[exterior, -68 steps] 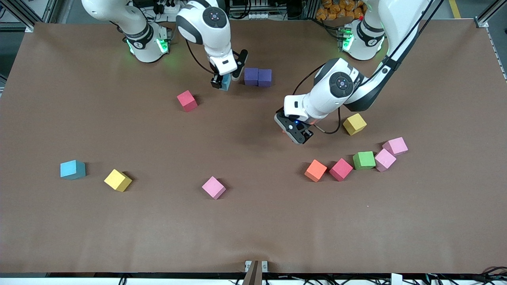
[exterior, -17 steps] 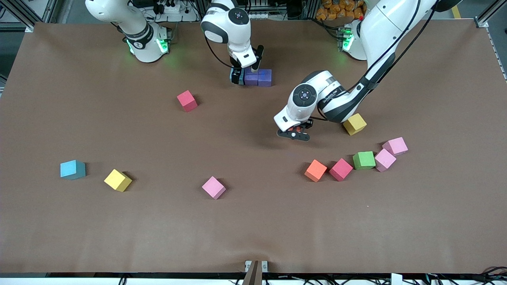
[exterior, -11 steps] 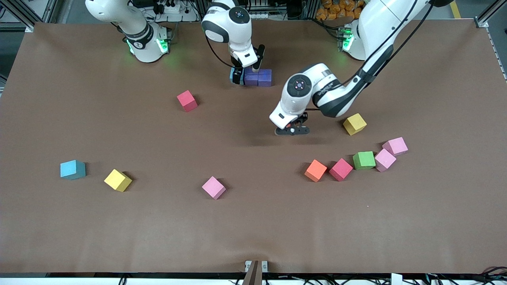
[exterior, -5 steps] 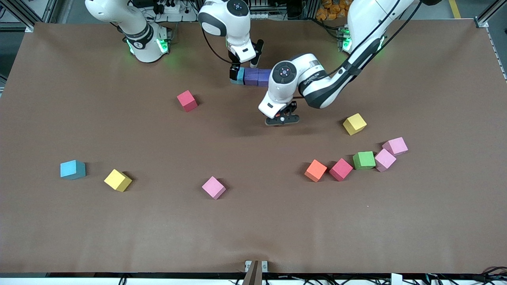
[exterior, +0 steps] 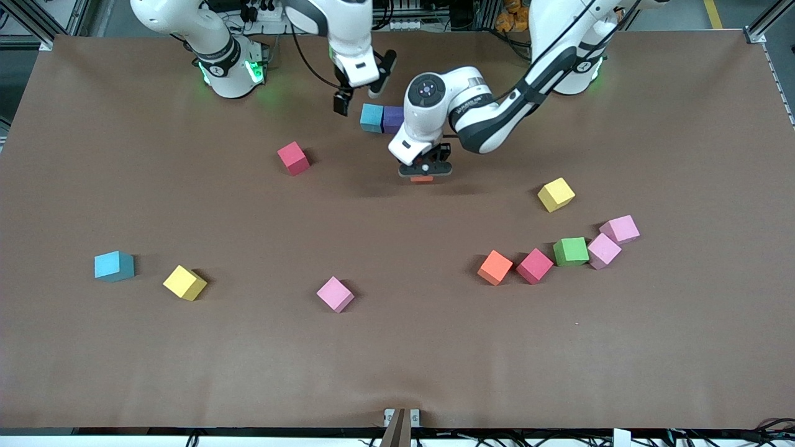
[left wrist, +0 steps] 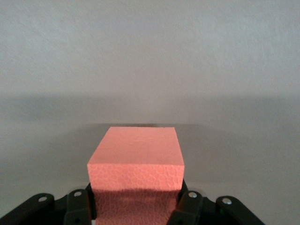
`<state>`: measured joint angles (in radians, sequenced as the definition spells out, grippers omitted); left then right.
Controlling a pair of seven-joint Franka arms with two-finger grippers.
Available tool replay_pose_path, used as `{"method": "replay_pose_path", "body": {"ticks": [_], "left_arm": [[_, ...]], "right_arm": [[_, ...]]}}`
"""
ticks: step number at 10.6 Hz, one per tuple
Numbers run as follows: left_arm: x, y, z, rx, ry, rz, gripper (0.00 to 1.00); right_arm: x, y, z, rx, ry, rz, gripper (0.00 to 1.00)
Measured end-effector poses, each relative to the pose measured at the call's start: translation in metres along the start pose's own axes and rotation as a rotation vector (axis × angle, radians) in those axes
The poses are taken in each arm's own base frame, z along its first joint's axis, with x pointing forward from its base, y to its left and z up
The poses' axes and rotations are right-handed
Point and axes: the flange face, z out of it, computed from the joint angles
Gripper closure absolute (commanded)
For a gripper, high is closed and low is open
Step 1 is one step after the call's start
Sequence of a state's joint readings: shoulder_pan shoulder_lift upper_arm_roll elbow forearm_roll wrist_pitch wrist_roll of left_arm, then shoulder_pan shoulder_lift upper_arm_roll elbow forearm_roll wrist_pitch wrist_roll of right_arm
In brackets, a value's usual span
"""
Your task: Form number 2 with 11 blocks
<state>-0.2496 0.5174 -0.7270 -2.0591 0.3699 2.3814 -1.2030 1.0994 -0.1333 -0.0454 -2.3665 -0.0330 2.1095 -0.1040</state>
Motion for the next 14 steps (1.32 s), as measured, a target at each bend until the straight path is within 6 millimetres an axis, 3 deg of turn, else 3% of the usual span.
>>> {"method": "replay_pose_path", "body": {"ticks": [3, 5, 9, 10, 12, 14], "left_arm": [[-0.023, -0.001, 0.011, -0.008, 0.001, 0.034, 0.83], [-0.036, 0.006, 0.014, -0.014, 0.001, 0.059, 0.83], [-0.054, 0.011, 0.023, -0.004, -0.011, 0.090, 0.83], [-0.056, 0.011, 0.026, -0.002, -0.017, 0.092, 0.83], [-0.060, 0.012, 0.032, -0.005, -0.028, 0.097, 0.83], [-0.061, 0.012, 0.035, -0.004, -0.034, 0.098, 0.83]], "right_arm": [[-0.038, 0.034, -0.057, 0.005, 0.036, 0.083, 0.00], [-0.058, 0.067, -0.088, 0.007, 0.071, 0.171, 0.00], [-0.091, 0.175, -0.142, 0.003, 0.156, 0.426, 0.00], [-0.097, 0.201, -0.143, 0.012, 0.160, 0.486, 0.00], [-0.106, 0.237, -0.122, 0.058, 0.124, 0.576, 0.00], [-0.108, 0.244, -0.081, 0.099, 0.042, 0.601, 0.00]]}}
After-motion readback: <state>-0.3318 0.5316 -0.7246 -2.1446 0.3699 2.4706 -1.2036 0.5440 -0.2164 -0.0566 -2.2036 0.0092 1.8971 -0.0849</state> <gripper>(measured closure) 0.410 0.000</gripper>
